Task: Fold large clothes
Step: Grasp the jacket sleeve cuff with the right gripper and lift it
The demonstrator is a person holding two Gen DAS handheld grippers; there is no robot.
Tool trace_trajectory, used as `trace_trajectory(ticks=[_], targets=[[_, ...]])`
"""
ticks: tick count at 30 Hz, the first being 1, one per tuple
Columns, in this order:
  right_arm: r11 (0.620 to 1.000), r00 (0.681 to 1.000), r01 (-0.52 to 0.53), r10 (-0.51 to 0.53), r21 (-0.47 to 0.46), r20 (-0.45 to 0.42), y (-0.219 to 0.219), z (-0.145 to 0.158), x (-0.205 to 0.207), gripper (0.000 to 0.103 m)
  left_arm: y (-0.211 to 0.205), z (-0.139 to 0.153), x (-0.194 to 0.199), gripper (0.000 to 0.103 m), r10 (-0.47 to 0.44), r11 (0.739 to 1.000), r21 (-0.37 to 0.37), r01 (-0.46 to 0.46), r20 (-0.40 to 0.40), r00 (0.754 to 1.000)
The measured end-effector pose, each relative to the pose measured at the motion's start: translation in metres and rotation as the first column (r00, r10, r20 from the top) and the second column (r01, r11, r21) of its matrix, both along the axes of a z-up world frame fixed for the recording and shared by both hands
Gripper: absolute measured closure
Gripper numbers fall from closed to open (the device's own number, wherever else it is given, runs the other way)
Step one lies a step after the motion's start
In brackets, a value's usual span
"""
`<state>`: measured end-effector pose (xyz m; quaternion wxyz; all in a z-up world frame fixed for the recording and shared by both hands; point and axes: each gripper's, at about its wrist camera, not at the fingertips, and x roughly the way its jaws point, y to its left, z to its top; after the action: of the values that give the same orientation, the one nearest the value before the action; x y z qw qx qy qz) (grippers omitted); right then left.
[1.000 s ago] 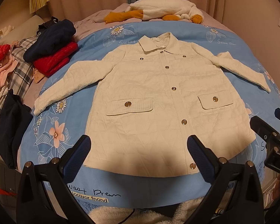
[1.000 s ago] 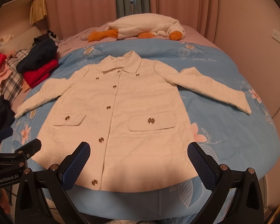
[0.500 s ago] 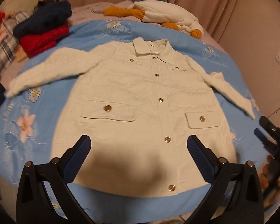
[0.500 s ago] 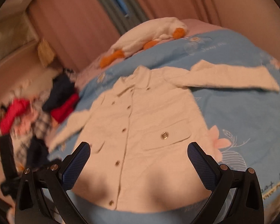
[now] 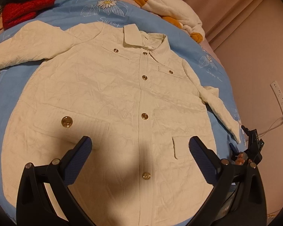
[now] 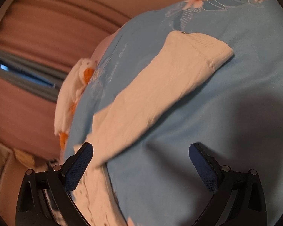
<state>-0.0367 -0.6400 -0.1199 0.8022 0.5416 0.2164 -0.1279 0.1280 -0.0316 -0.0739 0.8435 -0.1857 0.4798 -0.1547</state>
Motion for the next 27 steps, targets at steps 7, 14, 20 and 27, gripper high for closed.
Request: trace_trajectory(ticks=[7, 14, 20, 27], targets=[[0.990, 0.987, 0.143, -0.142, -0.005, 0.069, -0.024, 0.006, 0.029, 0.014, 0.001, -0.011, 0.018, 0.000, 0.005, 0.999, 0.050, -0.004, -0.018, 1.000], [0.978, 0.978, 0.206, -0.207, 0.025, 0.015, -0.045, -0.008, 0.032, 0.061, 0.001, -0.014, 0.023, 0.000, 0.003, 0.998, 0.069, 0.000, -0.033, 0.999], [0.977, 0.978, 0.198, -0.202, -0.079, -0.047, -0.048, 0.009, 0.024, 0.096, 0.010, -0.009, 0.019, 0.000, -0.001, 0.998, 0.070, 0.003, -0.024, 1.000], [0.846, 1.000, 0.008, -0.007, -0.533, 0.006, 0.047, 0.157, 0.055, 0.096, 0.047, -0.002, 0.017, 0.000, 0.071, 0.997, 0.044, -0.070, -0.013, 0.997]])
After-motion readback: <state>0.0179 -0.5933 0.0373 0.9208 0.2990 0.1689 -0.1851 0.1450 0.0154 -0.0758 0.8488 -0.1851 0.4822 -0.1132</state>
